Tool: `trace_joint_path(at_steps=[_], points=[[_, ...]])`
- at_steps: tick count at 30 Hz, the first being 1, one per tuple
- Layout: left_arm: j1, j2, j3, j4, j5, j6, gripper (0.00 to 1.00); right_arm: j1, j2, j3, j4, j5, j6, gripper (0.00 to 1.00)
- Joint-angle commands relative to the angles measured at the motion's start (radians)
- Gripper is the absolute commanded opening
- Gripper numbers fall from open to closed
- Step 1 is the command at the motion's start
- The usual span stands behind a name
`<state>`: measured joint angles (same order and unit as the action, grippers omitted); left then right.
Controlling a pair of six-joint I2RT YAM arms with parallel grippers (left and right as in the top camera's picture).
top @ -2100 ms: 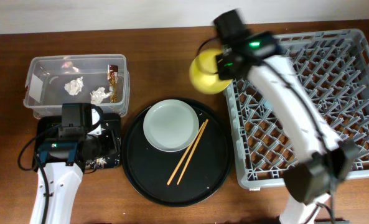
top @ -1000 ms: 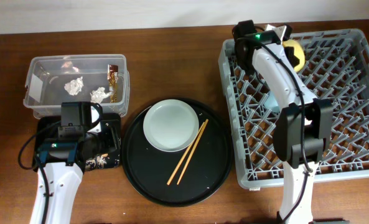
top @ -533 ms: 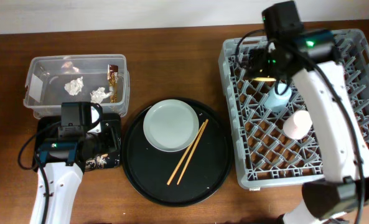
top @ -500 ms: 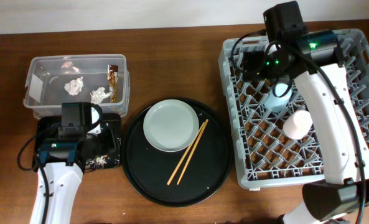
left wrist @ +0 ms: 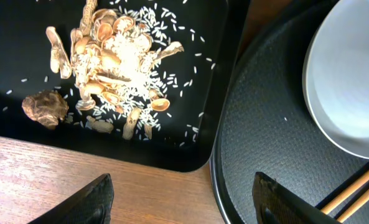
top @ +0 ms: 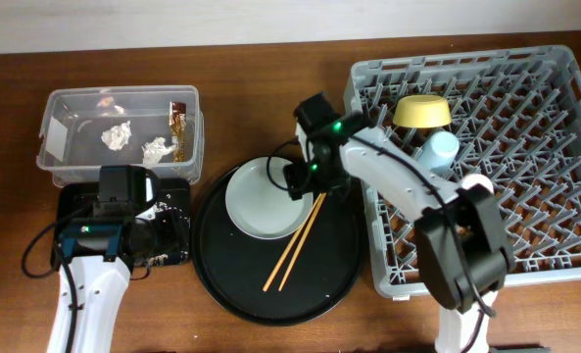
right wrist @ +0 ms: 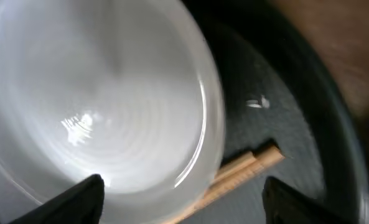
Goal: Sort waste into correct bins and load items into the dishwasher rack
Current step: 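Grasp the edge of the white plate with the right gripper, then stand the white plate upright in the dish rack with the right gripper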
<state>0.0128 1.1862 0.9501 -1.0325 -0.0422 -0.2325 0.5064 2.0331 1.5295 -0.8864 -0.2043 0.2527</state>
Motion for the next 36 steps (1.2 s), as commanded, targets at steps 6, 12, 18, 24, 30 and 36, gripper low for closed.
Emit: trace_joint_path(at_steps=[6, 12, 18, 24, 30, 36], points=[[0.003, -0.010, 0.003, -0.002, -0.014, -0.014, 0.71, 0.039, 0.051, -0.114, 0.173, 0.006, 0.045, 0.56], [0.003, -0.010, 0.003, -0.002, -0.014, -0.014, 0.71, 0.039, 0.051, -0.117, 0.158, 0.006, 0.045, 0.15], [0.003, -0.010, 0.003, -0.002, -0.014, -0.014, 0.72, 0.031, 0.042, -0.098, 0.100, 0.005, 0.044, 0.04], [0.003, -0.010, 0.003, 0.001, -0.014, -0.014, 0.72, -0.058, -0.159, 0.127, -0.147, 0.234, 0.043, 0.04], [0.003, -0.010, 0.003, 0.002, -0.014, -0.014, 0.72, -0.095, -0.376, 0.193, -0.175, 0.792, 0.041, 0.04], [0.003, -0.010, 0.003, 0.002, -0.014, -0.014, 0.72, -0.098, -0.330, 0.187, -0.181, 1.281, 0.045, 0.04]])
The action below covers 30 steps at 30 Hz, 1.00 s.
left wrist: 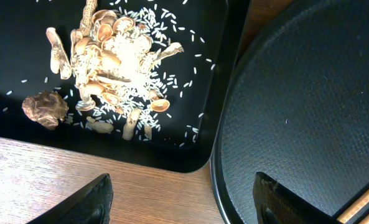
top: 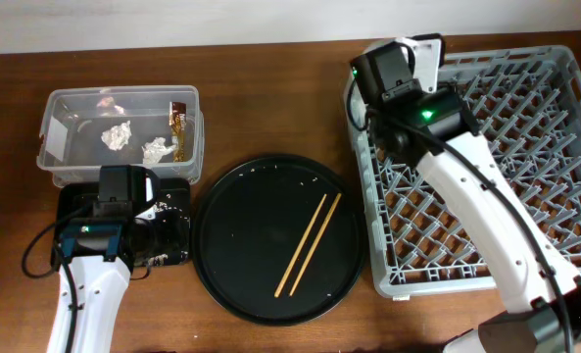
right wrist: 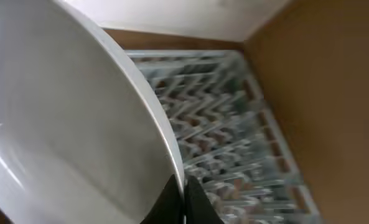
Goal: Sort waste into correct bins and load items into the dishwasher rack
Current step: 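Stand the white plate upright in the dish rack with the right gripper, then reach the right gripper to the chopsticks and grasp one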
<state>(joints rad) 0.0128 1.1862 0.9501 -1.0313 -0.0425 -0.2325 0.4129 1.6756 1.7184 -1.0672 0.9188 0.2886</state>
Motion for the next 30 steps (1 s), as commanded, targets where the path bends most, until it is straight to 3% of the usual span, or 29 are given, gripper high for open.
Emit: trace_joint_path(at_steps=[1, 5, 10, 14, 15, 19, 22, 23, 26, 30], points=[[0.003, -0.010, 0.003, 0.001, -0.014, -0.014, 0.72, -0.010, 0.066, -0.010, -0.004, 0.158, 0.020, 0.04], [0.003, -0.010, 0.003, 0.001, -0.014, -0.014, 0.72, -0.011, 0.153, -0.016, -0.027, 0.114, 0.020, 0.04], [0.003, -0.010, 0.003, 0.001, -0.014, -0.014, 0.72, -0.008, 0.185, -0.016, -0.063, -0.172, 0.035, 0.05], [0.003, -0.010, 0.003, 0.002, -0.014, -0.014, 0.72, -0.007, 0.144, -0.008, -0.109, -0.351, 0.035, 0.41], [0.003, -0.010, 0.003, 0.001, -0.014, -0.014, 0.72, -0.008, 0.114, 0.006, -0.115, -0.382, 0.035, 0.65], [0.003, -0.010, 0.003, 0.001, -0.014, -0.014, 0.72, -0.008, -0.042, 0.037, -0.145, -0.542, 0.035, 0.99], [0.003, -0.010, 0.003, 0.001, -0.014, -0.014, 0.76, -0.001, -0.085, 0.035, -0.271, -0.918, 0.042, 0.99], [0.003, -0.010, 0.003, 0.001, -0.014, -0.014, 0.77, 0.015, -0.078, 0.023, -0.303, -0.963, 0.073, 1.00], [0.003, -0.010, 0.003, 0.001, -0.014, -0.014, 0.77, 0.101, -0.076, -0.096, -0.278, -0.971, 0.186, 1.00], [0.003, -0.010, 0.003, 0.001, -0.014, -0.014, 0.77, 0.203, -0.076, -0.371, -0.064, -0.971, 0.326, 1.00]])
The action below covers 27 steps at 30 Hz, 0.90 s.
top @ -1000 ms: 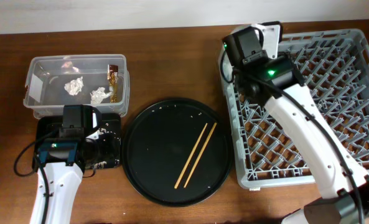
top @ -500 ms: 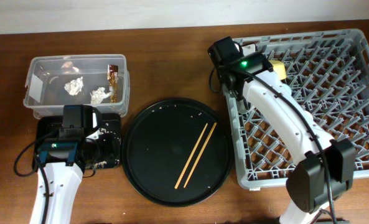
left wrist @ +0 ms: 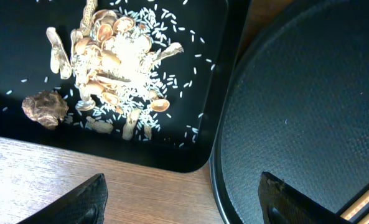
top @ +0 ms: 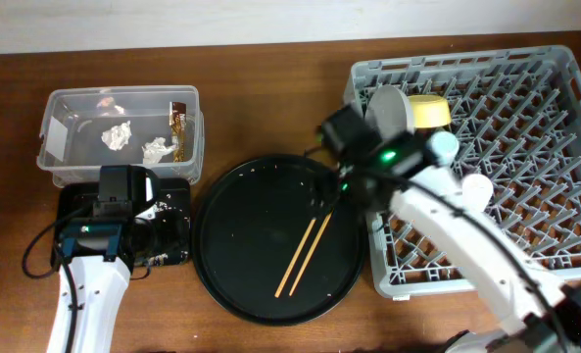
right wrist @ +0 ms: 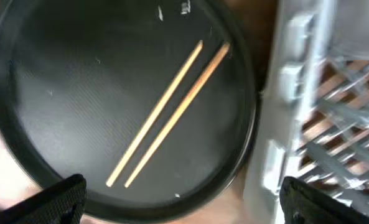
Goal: Sort waste into correct bins and load items into the dishwasher rack
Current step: 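Reach the right gripper to the chopsticks and grasp one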
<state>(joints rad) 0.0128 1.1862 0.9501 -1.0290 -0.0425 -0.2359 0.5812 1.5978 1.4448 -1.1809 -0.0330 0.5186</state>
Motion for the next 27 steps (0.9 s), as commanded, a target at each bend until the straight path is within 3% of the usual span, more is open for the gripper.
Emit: trace_joint_path(at_steps=[1, 4, 9, 20, 23, 24, 25, 27], points=[[0.003, -0.010, 0.003, -0.002, -0.013, -0.011, 0.77, 0.058, 0.002, -0.184, 0.130, -0.019, 0.135, 1.00], [0.003, -0.010, 0.003, -0.002, -0.014, -0.011, 0.77, 0.094, 0.008, -0.386, 0.328, -0.015, 0.232, 0.96], [0.003, -0.010, 0.003, -0.002, -0.005, -0.011, 0.77, 0.093, 0.015, -0.567, 0.570, -0.009, 0.231, 0.87], [0.003, -0.010, 0.003, -0.002, -0.005, -0.011, 0.77, 0.093, 0.078, -0.619, 0.630, -0.008, 0.250, 0.80], [0.003, -0.010, 0.003, -0.002, -0.002, -0.011, 0.77, 0.093, 0.078, -0.619, 0.647, -0.004, 0.285, 0.70], [0.003, -0.010, 0.003, -0.002, -0.002, -0.011, 0.77, 0.093, 0.078, -0.619, 0.646, 0.002, 0.288, 0.54], [0.003, -0.010, 0.003, -0.002, -0.003, -0.011, 0.77, 0.093, 0.078, -0.619, 0.640, 0.008, 0.293, 0.48], [0.003, -0.010, 0.003, -0.002, -0.003, -0.011, 0.77, 0.093, 0.077, -0.616, 0.638, -0.003, 0.306, 0.50]])
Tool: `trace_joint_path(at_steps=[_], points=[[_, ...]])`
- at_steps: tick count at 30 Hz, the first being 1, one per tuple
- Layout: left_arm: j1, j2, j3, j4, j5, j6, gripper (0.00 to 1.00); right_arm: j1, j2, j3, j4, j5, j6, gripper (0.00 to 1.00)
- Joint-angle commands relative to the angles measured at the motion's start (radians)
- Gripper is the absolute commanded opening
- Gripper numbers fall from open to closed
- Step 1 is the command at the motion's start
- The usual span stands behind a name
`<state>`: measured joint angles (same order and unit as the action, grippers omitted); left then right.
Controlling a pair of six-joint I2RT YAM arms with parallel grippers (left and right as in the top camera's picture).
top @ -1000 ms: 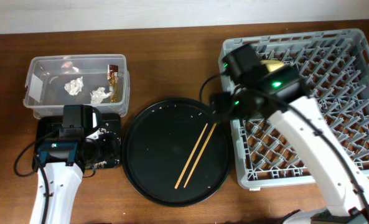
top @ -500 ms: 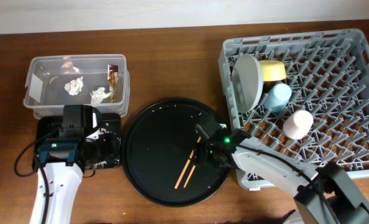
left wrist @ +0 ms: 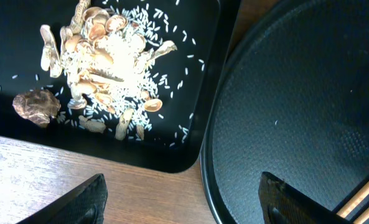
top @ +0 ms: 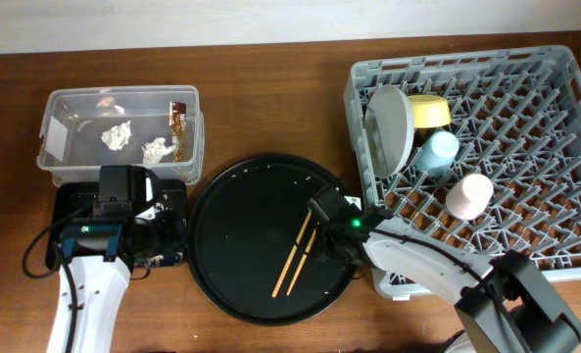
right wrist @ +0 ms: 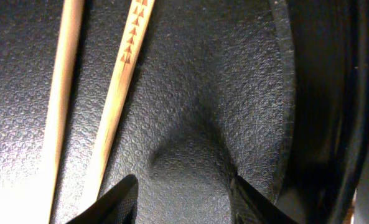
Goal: Sort waste into correct bins and load items into the dishwasher rack
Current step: 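Reach the right gripper to the chopsticks and grasp one, then drop the chopstick into the dish rack with the right gripper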
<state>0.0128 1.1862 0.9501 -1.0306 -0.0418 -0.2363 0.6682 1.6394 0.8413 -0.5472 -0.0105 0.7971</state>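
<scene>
Two wooden chopsticks (top: 295, 257) lie side by side on the round black tray (top: 241, 284); the right wrist view shows them close up (right wrist: 119, 81). My right gripper (right wrist: 184, 199) is open and low over the tray, just right of the chopsticks, with nothing between its fingers; overhead it sits at the tray's right side (top: 327, 224). A white bowl (top: 390, 127) stands on edge in the grey rack (top: 555, 245). My left gripper (left wrist: 183, 199) hangs open over the seam between the square scrap tray (left wrist: 209, 93) and the round tray.
The rack also holds a yellow bowl (top: 429, 110), a blue cup (top: 435, 152) and a pale cup (top: 468, 196). Rice and peanut shells (left wrist: 109, 62) lie in the square black tray. A clear bin (top: 119, 132) holds crumpled wrappers.
My right gripper has moved from higher over the round tray near the rack's edge down to the tray's surface beside the chopsticks. The left wrist view has shifted slightly.
My right gripper was open around the white bowl's rim on the round tray. Then it held the bowl over the rack's back left corner. Then the bowl stood in the rack and the gripper was open over the tray; now it is low beside the chopsticks.
</scene>
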Motion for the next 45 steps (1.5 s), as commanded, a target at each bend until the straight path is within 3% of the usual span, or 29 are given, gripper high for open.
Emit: trace_joint_path(at_steps=[1, 4, 8, 22, 34, 39, 41, 45], points=[[0.003, -0.010, 0.003, 0.000, -0.004, -0.010, 0.77, 0.006, 0.036, -0.005, 0.002, -0.035, 0.018, 0.55], [0.003, -0.010, 0.003, 0.000, -0.003, -0.010, 0.77, 0.006, 0.014, 0.063, -0.067, -0.016, 0.008, 0.63], [0.003, -0.010, 0.003, 0.000, -0.003, -0.010, 0.77, 0.007, 0.009, 0.176, -0.187, 0.069, 0.004, 0.63], [0.003, -0.010, 0.003, 0.000, -0.003, -0.010, 0.77, 0.034, 0.146, 0.177, -0.122, 0.067, 0.008, 0.64], [0.003, -0.010, 0.003, 0.000, -0.003, -0.010, 0.78, 0.034, 0.154, 0.240, -0.154, 0.068, 0.020, 0.65], [0.003, -0.010, 0.003, 0.000, -0.003, -0.010, 0.78, 0.034, 0.233, 0.240, -0.161, 0.061, 0.020, 0.64], [0.003, -0.010, 0.003, 0.000, -0.003, -0.010, 0.78, 0.034, 0.226, 0.240, -0.169, 0.044, 0.020, 0.59], [0.003, -0.010, 0.003, 0.000, -0.003, -0.010, 0.78, 0.034, 0.187, 0.241, -0.195, 0.044, 0.020, 0.37]])
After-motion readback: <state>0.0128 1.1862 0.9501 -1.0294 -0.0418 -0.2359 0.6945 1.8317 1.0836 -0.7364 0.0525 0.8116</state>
